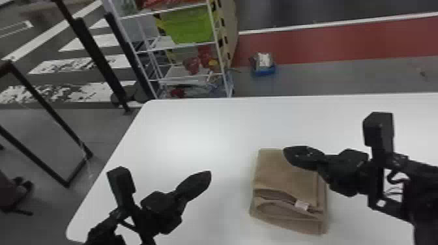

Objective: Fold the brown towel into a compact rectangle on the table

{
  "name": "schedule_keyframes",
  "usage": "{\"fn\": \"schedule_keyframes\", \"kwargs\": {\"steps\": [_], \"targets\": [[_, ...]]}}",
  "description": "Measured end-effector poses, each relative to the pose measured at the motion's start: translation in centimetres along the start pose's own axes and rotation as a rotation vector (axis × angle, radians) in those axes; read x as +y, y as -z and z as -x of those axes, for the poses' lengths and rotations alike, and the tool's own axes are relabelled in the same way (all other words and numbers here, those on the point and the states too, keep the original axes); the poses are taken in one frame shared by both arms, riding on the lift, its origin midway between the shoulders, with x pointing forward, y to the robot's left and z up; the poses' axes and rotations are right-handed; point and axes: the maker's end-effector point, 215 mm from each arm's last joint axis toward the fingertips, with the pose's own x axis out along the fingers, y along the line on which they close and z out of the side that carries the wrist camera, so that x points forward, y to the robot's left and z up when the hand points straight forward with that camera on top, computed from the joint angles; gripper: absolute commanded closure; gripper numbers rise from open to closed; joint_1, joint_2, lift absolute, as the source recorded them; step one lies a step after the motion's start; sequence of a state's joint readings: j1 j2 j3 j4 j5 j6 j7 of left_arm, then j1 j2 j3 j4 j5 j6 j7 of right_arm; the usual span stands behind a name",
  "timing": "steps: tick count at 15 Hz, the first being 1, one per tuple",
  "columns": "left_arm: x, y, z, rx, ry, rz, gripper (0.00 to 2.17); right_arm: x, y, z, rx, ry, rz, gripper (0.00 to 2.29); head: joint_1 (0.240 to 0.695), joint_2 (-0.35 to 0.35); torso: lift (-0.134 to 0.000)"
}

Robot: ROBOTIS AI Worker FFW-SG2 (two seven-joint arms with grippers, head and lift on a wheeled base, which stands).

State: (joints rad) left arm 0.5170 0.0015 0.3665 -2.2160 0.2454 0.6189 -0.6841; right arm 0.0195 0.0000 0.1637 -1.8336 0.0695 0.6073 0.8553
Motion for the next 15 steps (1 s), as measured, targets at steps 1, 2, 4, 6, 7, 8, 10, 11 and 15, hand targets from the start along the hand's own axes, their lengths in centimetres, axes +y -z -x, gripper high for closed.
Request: {"fn": "schedule_keyframes", "kwargs": {"steps": [1, 2, 4, 6, 7, 8, 10, 11, 15], "targets": [[0.0, 0.0, 0.0, 0.001, 0.000, 0.001, 1.70, 0.9, 0.1, -0.2, 0.005, -0.021, -0.010, 1.92, 0.695, 0.330, -0.124], [0.1, 0.0, 0.0, 0.003, -0.003, 0.001, 1.71, 1.9, 0.3, -0.7, 0.015, -0.042, -0.016, 1.92, 0.695, 0.342, -0.124], [0.4, 0.2, 0.1, 0.010, -0.008, 0.005, 1.70, 3.7, 0.9, -2.0, 0.044, -0.070, -0.001, 1.92, 0.695, 0.350, -0.124], [0.7, 0.3, 0.3, 0.015, -0.015, 0.008, 1.71, 5.0, 1.9, -3.3, 0.075, -0.096, 0.013, 1.92, 0.695, 0.350, -0.124], [0.8, 0.3, 0.3, 0.016, -0.017, 0.009, 1.71, 5.6, 2.6, -3.9, 0.094, -0.107, 0.020, 1.92, 0.695, 0.350, -0.124], [0.8, 0.3, 0.3, 0.016, -0.018, 0.009, 1.71, 6.0, 3.3, -4.4, 0.111, -0.113, 0.026, 1.92, 0.695, 0.350, -0.124], [0.9, 0.3, 0.3, 0.016, -0.016, 0.010, 1.71, 6.4, 4.8, -5.1, 0.149, -0.123, 0.033, 1.92, 0.695, 0.350, -0.124], [0.9, 0.2, 0.3, 0.015, -0.016, 0.010, 1.71, 6.5, 5.3, -5.4, 0.162, -0.127, 0.034, 1.92, 0.695, 0.350, -0.124], [1.0, 0.1, 0.3, 0.011, -0.016, 0.011, 1.71, 7.9, 6.7, -5.9, 0.201, -0.176, 0.022, 1.92, 0.695, 0.350, -0.124]]}}
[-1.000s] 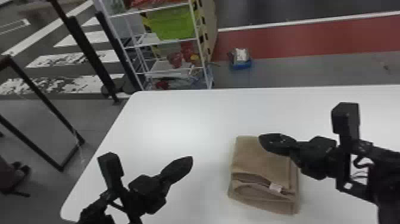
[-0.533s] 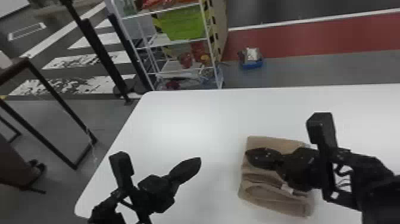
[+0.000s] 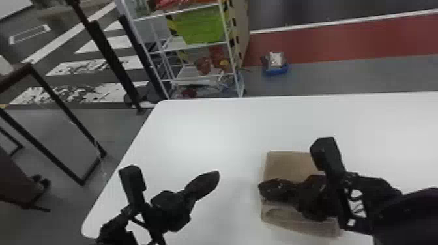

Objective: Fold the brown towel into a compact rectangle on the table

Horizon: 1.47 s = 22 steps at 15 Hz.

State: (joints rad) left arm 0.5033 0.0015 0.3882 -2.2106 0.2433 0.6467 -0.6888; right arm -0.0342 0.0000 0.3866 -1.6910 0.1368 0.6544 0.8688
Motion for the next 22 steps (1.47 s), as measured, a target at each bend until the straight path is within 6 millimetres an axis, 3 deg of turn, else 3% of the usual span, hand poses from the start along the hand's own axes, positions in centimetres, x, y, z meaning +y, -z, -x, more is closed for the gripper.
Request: {"fn": "schedule_keyframes", "kwargs": {"steps": [5, 8, 11, 13, 15, 17, 22], "targets": [[0.2, -0.4, 0.0, -0.007, -0.002, -0.002, 1.71, 2.0, 1.2, -0.6, 0.018, -0.042, -0.010, 1.92, 0.695, 0.350, -0.124], [-0.1, -0.4, -0.1, -0.009, 0.004, -0.001, 1.71, 1.1, 1.0, -0.3, 0.013, -0.007, 0.006, 1.92, 0.695, 0.350, -0.124], [-0.6, -0.6, 0.1, -0.012, 0.023, 0.002, 1.71, 0.6, -1.5, 1.4, -0.071, 0.026, 0.034, 1.92, 0.695, 0.350, -0.124], [-0.7, -0.5, 0.3, -0.003, 0.026, 0.008, 1.71, 0.6, -3.6, 3.5, -0.118, 0.049, 0.037, 1.92, 0.695, 0.350, -0.124], [-0.8, -0.2, 0.4, 0.007, 0.026, 0.014, 1.71, 0.2, -4.4, 5.6, -0.125, 0.075, 0.008, 1.92, 0.695, 0.350, -0.124], [-0.8, 0.1, 0.3, 0.023, 0.028, 0.025, 1.71, 0.3, -3.9, 6.8, -0.106, 0.093, -0.020, 1.92, 0.695, 0.350, -0.124], [-1.1, 0.7, 0.1, 0.055, 0.033, 0.041, 1.71, 1.8, 0.4, 8.5, -0.040, 0.115, -0.035, 1.92, 0.695, 0.350, -0.124]]}}
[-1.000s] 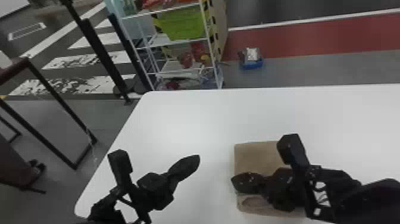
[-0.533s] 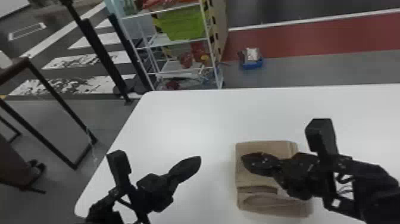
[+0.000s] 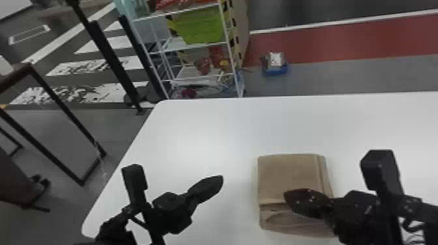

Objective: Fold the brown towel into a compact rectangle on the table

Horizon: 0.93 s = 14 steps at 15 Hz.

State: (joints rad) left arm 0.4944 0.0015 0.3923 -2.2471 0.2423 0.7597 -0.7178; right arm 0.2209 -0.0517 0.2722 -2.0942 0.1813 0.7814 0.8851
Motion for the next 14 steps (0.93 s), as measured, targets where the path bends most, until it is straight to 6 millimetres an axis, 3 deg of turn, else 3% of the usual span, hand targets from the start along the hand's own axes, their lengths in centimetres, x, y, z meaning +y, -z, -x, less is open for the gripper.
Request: {"fn": "schedule_keyframes", "kwargs": {"steps": [6, 14], "targets": [[-0.5, 0.4, -0.1, 0.021, 0.006, -0.003, 1.71, -0.4, 1.7, 0.0, 0.003, 0.003, 0.008, 1.92, 0.695, 0.350, -0.124], [-0.7, 0.4, 0.1, 0.022, 0.006, -0.006, 1.71, 2.2, 3.3, 0.6, 0.013, -0.046, -0.028, 1.92, 0.695, 0.350, -0.124]]}}
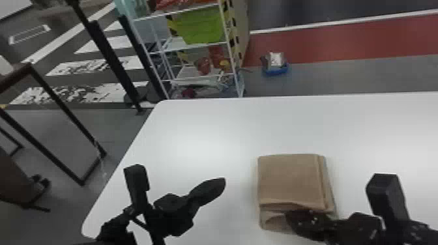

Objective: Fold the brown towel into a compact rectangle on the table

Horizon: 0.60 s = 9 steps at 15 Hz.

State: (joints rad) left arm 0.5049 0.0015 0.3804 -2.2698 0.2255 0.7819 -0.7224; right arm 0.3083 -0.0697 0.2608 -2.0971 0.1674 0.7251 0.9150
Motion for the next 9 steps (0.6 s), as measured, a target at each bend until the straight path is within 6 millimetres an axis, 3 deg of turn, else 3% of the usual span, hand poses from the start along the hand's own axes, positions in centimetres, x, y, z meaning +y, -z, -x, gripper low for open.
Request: {"fn": "schedule_keyframes", "kwargs": {"steps": [4, 9], "targets": [[-0.1, 0.1, 0.1, 0.001, 0.003, 0.002, 1.71, -0.2, 1.1, 0.0, 0.011, 0.007, -0.006, 1.92, 0.695, 0.350, -0.124], [-0.2, 0.1, 0.1, 0.001, 0.004, 0.001, 1.71, -0.5, -2.4, 1.7, -0.130, 0.035, 0.039, 1.93, 0.695, 0.350, -0.124]]}}
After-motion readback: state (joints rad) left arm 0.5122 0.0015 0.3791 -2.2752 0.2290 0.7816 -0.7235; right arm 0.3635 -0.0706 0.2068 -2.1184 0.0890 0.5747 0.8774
